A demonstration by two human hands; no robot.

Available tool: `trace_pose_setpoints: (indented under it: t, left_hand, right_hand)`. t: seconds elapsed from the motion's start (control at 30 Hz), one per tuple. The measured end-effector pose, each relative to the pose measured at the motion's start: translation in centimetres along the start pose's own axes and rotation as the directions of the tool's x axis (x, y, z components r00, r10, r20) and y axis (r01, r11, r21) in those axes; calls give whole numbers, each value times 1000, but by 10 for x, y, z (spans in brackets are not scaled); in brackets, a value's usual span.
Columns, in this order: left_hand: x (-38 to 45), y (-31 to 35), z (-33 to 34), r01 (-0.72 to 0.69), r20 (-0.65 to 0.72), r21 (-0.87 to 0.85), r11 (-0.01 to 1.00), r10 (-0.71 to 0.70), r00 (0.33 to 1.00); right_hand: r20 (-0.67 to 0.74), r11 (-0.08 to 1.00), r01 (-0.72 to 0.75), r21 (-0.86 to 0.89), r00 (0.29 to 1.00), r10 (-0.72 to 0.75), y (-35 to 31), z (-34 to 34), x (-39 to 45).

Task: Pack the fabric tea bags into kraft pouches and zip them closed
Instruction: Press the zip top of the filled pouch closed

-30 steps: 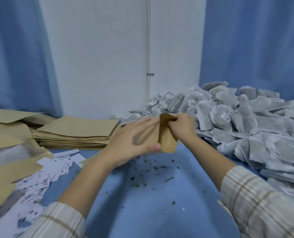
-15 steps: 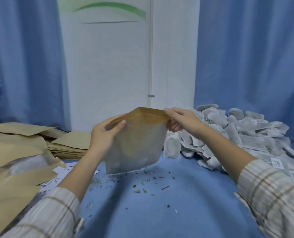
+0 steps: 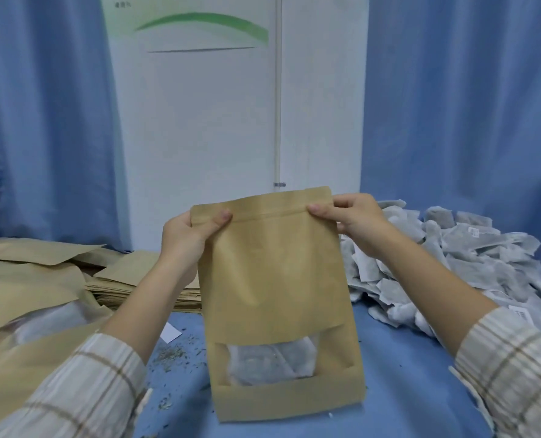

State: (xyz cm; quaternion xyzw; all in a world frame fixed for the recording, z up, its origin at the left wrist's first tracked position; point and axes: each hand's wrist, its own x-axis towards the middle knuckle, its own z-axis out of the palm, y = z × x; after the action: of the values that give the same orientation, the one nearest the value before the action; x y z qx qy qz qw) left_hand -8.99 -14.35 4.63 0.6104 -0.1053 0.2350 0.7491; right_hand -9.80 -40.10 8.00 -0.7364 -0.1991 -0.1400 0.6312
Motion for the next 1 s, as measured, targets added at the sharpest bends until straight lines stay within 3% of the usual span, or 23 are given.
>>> trace_pose_setpoints:
  t: [0.13,0.27,0.33,0.4,0.43,0.5,0.53,0.6,0.67,0.73,0.77,0.8,0.83,0.87,1.0]
  left_hand:
    - [-2,-12,1,-9,-74,16,1000,10,997]
    - [-2,-21,7,11,-84,46,999,-7,996]
    - [-2,-23,12,32,-65,65,997,-28,998]
    - [-2,-25,18,43,-46,109,993,-38,998]
    - [-3,-25,22,41,-33,135,990,-37,999]
    - [-5,-26,33,13,-15,176,984,-10,1000]
    - [-5,-26,38,0,-12,179,984,2,1000]
    - [-6,-24,48,-13,1,160,987,13,1000]
    - [-8,-21,55,-13,24,146,989,9,1000]
    - [-8,-21,53,5,55,108,994,-10,998]
    - [-8,-21,50,19,85,82,996,-26,996]
    - [-8,-22,48,36,122,62,997,-43,992]
    - [-9,-22,45,54,155,48,997,-61,986]
    - [-10,-24,43,69,171,43,997,-76,982]
    - [-11,-32,44,84,5,42,996,-84,996]
  right_hand:
    - [-186,999,15,49,983,-6,17,-6,-5]
    - [-232,1000,-10,12,973,12,37,-9,-9]
    - [-207,998,-25,-59,978,12,42,-14,-8]
    - [-204,964,-35,-264,979,-21,40,-18,-2]
    - [-229,904,-32,-427,971,-74,39,-17,3]
    - [-188,682,134,-719,907,-376,28,-4,11]
    - [-85,558,270,-785,845,-529,20,10,14]
    - [151,348,418,-839,794,-589,9,39,19]
    - [286,90,383,-919,809,-514,8,64,29]
    - [184,-84,167,-982,794,-580,13,72,34]
    - [91,-50,77,-996,757,-648,14,74,33]
    - [23,-9,24,-1000,666,-745,18,75,36]
    - [-14,19,2,-1000,592,-806,21,75,38]
    - [-28,43,13,-999,560,-828,24,75,39]
    - [-49,85,31,-996,605,-795,25,81,40]
